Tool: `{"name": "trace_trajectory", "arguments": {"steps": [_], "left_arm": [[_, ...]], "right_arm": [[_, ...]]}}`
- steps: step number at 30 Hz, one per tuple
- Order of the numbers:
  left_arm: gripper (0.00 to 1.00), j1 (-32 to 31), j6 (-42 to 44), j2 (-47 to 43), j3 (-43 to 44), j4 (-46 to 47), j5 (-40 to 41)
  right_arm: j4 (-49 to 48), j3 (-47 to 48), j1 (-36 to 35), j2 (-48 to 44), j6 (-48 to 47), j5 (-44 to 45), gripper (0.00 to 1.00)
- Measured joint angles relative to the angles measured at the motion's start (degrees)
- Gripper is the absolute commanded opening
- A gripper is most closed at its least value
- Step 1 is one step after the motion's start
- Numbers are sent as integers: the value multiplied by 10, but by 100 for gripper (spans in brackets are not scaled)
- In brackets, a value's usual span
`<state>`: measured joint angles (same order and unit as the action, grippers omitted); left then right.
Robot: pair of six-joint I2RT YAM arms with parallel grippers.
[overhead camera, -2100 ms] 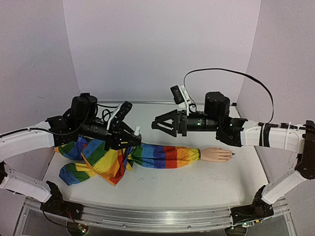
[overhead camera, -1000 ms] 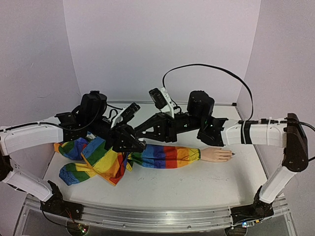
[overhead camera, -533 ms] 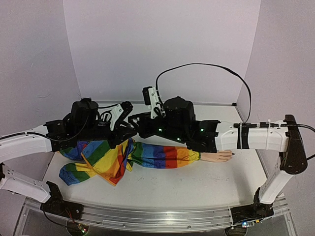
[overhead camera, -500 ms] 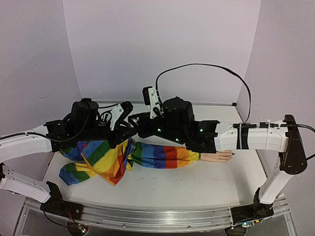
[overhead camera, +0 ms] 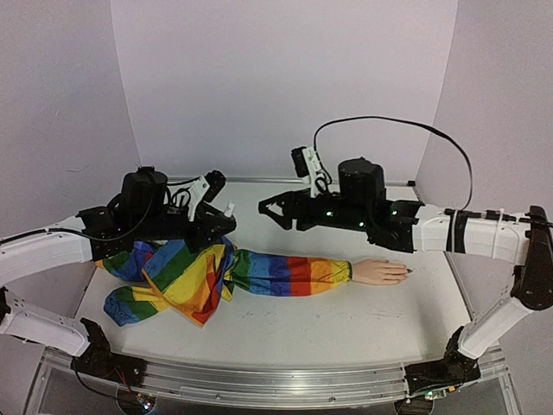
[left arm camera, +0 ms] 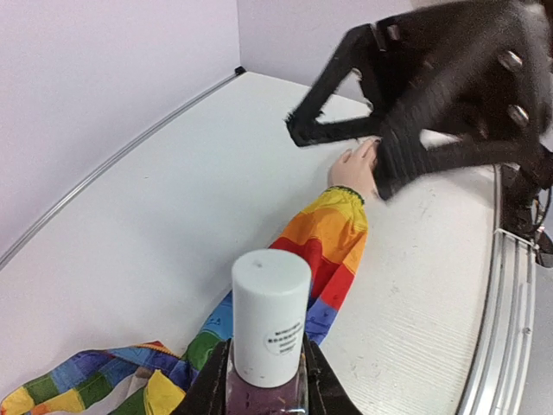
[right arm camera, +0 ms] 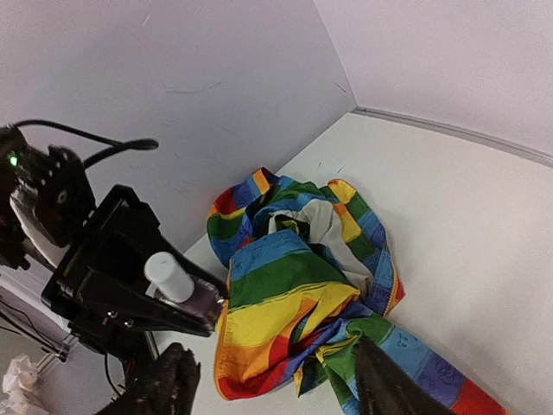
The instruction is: Paint the nails
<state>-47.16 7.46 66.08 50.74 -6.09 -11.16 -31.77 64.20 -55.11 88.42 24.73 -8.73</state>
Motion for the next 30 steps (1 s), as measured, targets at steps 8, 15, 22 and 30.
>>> {"name": "trace_trajectory", "arguments": {"steps": [8, 15, 22, 30], "left_arm": [[0, 11, -24, 18, 15, -1, -282], [0, 11, -70, 83, 63, 1, -440], [0, 11, -91, 94, 66, 1, -489], [0, 11, -93, 97, 66, 1, -513]], "right_arm": [[-46, -46, 61, -35, -14, -225, 78], [-143, -49, 44, -17, 5, -356, 63], [-171, -44, 26, 20, 10, -402, 40], [-187, -29, 24, 26, 17, -416, 32]]}}
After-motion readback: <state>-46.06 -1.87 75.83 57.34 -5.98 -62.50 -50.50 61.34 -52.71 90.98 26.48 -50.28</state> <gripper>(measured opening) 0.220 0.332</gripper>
